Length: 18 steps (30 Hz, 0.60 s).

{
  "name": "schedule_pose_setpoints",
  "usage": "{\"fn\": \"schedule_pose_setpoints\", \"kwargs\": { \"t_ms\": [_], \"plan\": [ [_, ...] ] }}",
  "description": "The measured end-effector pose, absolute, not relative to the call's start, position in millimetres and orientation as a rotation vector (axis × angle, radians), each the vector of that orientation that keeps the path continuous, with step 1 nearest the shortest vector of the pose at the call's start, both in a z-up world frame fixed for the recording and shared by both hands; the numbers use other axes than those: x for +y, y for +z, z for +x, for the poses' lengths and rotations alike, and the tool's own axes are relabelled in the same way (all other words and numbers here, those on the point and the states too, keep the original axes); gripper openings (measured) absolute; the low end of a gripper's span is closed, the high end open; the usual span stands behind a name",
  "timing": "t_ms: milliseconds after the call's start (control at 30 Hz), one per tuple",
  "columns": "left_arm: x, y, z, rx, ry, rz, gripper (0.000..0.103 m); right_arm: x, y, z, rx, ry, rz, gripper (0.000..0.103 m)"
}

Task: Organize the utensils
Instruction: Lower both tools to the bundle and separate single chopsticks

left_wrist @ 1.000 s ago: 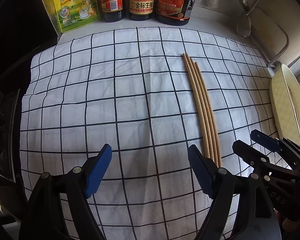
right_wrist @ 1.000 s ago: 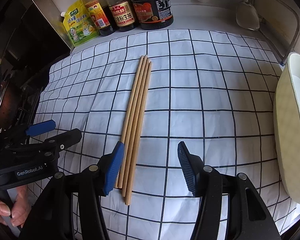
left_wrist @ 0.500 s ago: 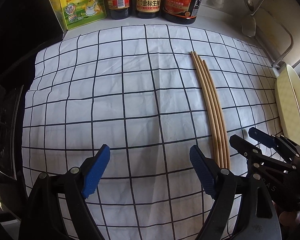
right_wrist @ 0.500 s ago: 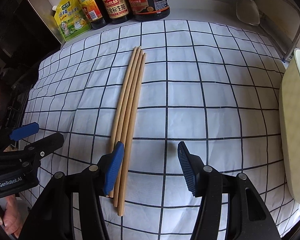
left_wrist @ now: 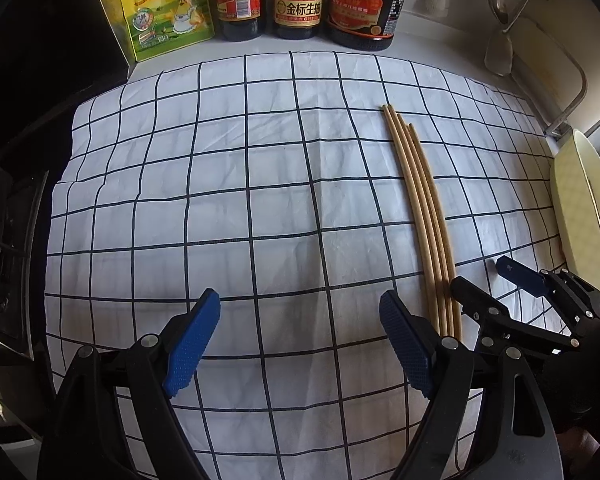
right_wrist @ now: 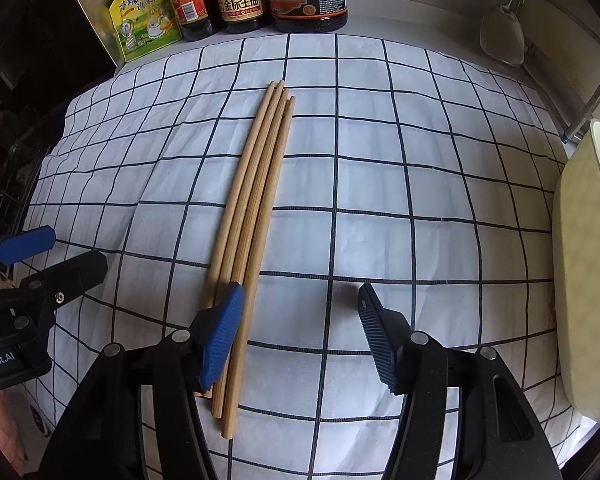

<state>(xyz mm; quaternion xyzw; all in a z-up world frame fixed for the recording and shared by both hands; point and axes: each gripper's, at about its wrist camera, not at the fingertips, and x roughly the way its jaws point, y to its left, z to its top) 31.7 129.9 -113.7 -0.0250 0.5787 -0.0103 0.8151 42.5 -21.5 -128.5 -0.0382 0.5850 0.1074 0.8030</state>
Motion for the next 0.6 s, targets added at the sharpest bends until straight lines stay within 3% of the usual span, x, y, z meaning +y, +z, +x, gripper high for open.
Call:
{"fn": "schedule_pose_setpoints", "kwargs": {
  "t_ms": [367,600],
  "plan": [
    [125,-114,36,1.228,-0.027,-0.047,0.080,-9,-129,35,1.226,0.201,-0.265,0.056],
    [115,-116,39,1.222,-0.040,-0.033,0.080,-29,-130,38,1.230,0.182,-0.208,0.056]
  ]
}}
